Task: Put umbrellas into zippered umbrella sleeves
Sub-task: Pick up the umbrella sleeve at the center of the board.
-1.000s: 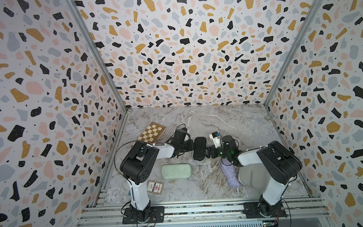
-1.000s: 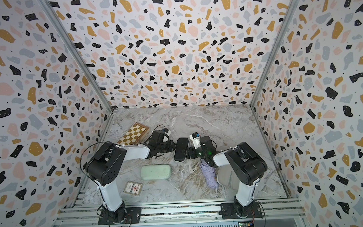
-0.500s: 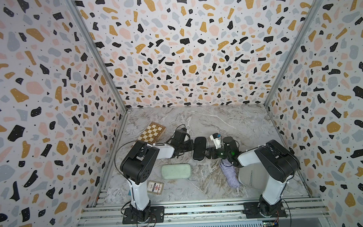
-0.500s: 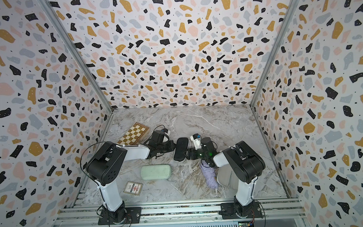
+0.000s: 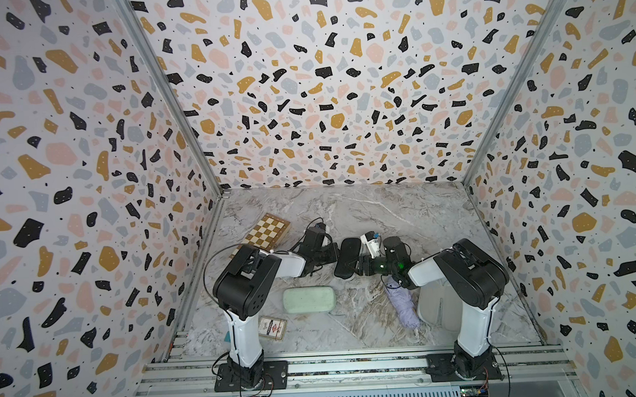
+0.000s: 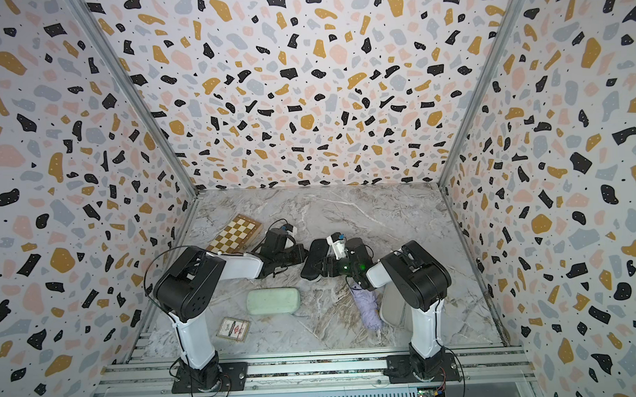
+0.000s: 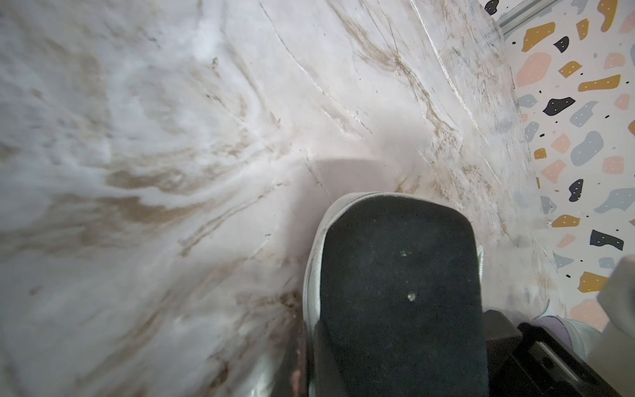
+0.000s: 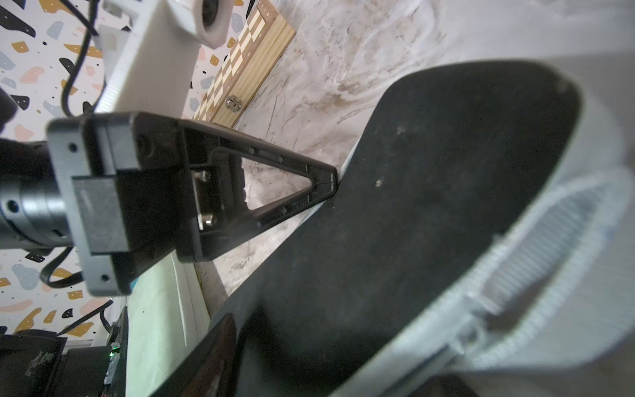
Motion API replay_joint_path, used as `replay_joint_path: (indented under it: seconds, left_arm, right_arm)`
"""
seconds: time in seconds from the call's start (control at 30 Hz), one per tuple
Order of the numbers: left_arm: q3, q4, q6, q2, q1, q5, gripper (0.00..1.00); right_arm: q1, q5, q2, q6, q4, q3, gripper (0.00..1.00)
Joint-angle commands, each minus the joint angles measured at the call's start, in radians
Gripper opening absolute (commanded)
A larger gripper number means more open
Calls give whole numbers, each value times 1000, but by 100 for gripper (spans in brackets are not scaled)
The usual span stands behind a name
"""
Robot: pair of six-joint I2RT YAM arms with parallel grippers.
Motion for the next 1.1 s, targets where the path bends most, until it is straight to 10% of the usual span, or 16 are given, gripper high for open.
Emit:
replay_joint_path:
  seconds: [0.0,0.37,0.67,1.07]
  left_arm:
    - [-62,-136,-9,33,-26,48,6]
    - [-112,-84,-23,-43,-45,53,6]
    - [-115,-86,-22,-71,-49,56,11]
    - [-148,-148,31,-359,-33,-24,48]
  right_arm:
    - [24,2,16,-6,-5,44,68]
    - [25,7,23,9,2,62,80]
    - [22,36,42,-25,-21,63,50]
    - [0,96,-97,-107,-12,11,34]
